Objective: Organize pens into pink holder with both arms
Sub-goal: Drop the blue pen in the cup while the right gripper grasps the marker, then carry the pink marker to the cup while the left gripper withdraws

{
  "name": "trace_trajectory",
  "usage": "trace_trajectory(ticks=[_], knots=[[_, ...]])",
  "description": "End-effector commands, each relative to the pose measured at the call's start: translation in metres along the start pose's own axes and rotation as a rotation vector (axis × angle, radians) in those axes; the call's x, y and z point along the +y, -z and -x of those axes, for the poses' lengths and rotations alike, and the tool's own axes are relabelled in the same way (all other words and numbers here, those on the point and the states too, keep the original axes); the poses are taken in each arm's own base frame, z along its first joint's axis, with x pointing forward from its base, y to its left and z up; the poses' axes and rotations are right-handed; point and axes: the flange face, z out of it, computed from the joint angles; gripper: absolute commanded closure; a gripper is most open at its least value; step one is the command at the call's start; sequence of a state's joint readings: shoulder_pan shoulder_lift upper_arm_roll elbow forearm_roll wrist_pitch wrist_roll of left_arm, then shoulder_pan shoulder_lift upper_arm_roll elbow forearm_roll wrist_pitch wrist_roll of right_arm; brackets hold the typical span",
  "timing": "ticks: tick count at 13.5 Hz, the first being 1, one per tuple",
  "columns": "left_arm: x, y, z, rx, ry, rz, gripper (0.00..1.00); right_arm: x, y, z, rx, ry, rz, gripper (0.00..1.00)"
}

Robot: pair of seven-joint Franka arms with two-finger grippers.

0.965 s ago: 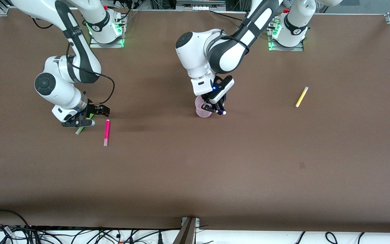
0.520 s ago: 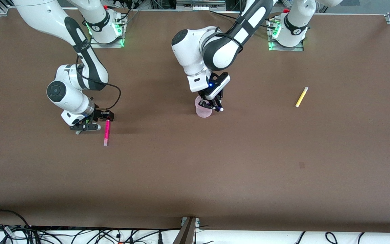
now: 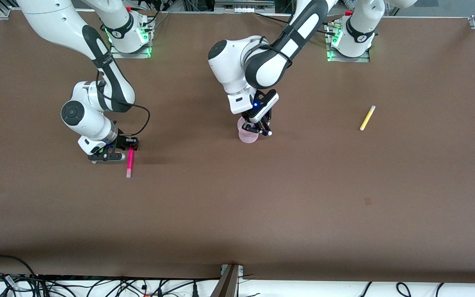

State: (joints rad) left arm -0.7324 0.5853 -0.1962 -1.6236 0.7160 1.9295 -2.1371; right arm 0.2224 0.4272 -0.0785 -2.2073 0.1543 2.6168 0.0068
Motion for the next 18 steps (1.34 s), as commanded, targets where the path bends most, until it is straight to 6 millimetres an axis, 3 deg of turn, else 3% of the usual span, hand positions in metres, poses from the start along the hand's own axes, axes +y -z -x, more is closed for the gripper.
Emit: trace_trajectory(ticks=[1, 2, 3, 5, 8, 9, 12, 15, 18], knots=[[0.011, 0.011, -0.002, 0.037, 0.026, 0.028, 0.57, -0.003, -0.002, -0.007, 0.011, -0.001, -0.015, 0.62], [0.012, 0.011, -0.002, 0.038, 0.022, 0.03, 0.25, -0.003, -0.001, -0.01, 0.016, -0.001, -0.016, 0.62], [0.013, 0.013, -0.004, 0.04, 0.02, 0.032, 0.11, -0.002, 0.0, -0.014, 0.022, -0.001, -0.016, 0.62], [0.014, 0.013, -0.007, 0.043, 0.018, 0.034, 0.0, -0.003, -0.006, -0.015, 0.016, -0.003, -0.015, 0.62], [0.019, 0.022, -0.029, 0.043, -0.016, 0.047, 0.0, -0.003, -0.011, -0.017, 0.026, -0.007, -0.015, 0.62], [0.025, 0.026, -0.05, 0.035, -0.001, 0.048, 0.0, -0.003, -0.016, -0.016, 0.021, -0.016, -0.018, 0.67], [0.032, 0.04, -0.139, -0.044, 0.011, 0.034, 0.0, -0.008, -0.013, -0.017, 0.024, -0.008, -0.027, 1.0], [0.027, 0.051, -0.231, -0.18, -0.055, 0.032, 0.0, -0.018, -0.007, -0.018, -0.005, -0.036, -0.048, 1.0], [0.001, 0.034, -0.317, -0.266, -0.153, 0.03, 0.0, -0.05, 0.036, -0.027, -0.132, -0.155, -0.144, 1.0]])
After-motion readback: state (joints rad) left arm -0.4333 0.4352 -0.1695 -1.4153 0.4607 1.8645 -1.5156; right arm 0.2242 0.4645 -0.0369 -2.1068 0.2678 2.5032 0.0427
